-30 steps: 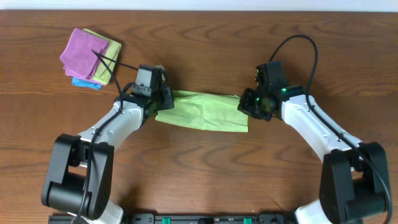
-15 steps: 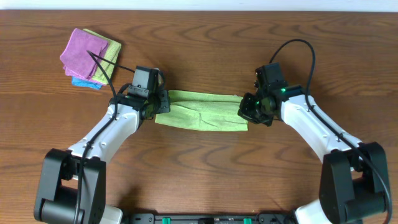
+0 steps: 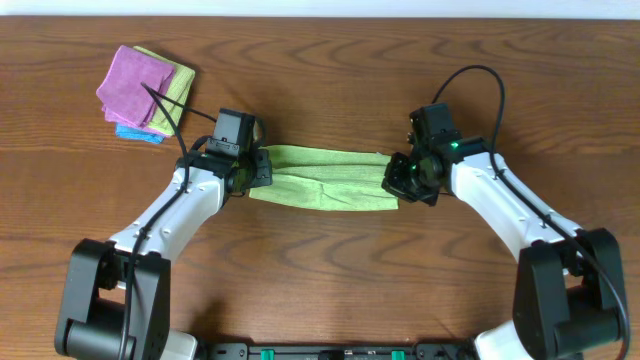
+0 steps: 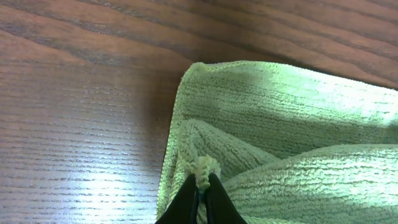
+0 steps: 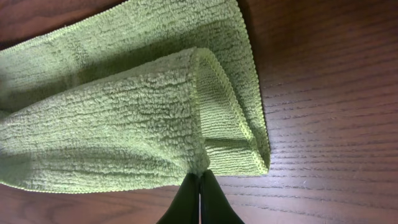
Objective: Fold the cloth
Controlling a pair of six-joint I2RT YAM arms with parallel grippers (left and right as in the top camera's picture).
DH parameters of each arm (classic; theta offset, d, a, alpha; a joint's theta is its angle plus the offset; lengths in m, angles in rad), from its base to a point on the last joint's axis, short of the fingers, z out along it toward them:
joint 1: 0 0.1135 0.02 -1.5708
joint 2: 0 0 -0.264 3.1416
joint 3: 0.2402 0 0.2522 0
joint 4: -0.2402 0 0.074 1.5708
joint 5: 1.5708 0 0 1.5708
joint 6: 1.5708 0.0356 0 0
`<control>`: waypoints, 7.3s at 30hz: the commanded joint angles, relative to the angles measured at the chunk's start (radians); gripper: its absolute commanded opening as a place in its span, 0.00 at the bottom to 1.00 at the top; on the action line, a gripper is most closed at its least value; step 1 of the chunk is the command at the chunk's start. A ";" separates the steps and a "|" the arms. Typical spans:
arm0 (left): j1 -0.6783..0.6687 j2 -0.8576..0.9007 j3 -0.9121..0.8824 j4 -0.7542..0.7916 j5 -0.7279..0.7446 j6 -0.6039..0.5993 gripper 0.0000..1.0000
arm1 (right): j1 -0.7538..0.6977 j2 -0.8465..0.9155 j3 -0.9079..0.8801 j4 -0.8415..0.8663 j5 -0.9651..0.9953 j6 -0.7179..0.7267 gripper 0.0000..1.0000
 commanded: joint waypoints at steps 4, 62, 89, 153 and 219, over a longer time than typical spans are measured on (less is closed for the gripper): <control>0.002 0.008 0.014 0.008 -0.032 0.003 0.95 | 0.029 0.012 0.017 -0.004 0.037 -0.023 0.48; 0.001 -0.154 0.068 0.010 0.095 0.031 0.34 | -0.037 0.007 0.045 0.004 -0.068 -0.095 0.02; -0.006 0.207 0.063 0.002 0.143 -0.028 0.06 | -0.037 0.007 0.045 0.003 -0.068 -0.103 0.02; -0.025 0.254 0.064 0.027 0.081 -0.145 0.06 | 0.043 0.115 0.043 0.123 -0.001 -0.188 0.01; -0.063 0.254 0.064 -0.121 0.117 -0.178 0.06 | -0.185 0.156 -0.225 0.311 -0.484 -0.392 0.66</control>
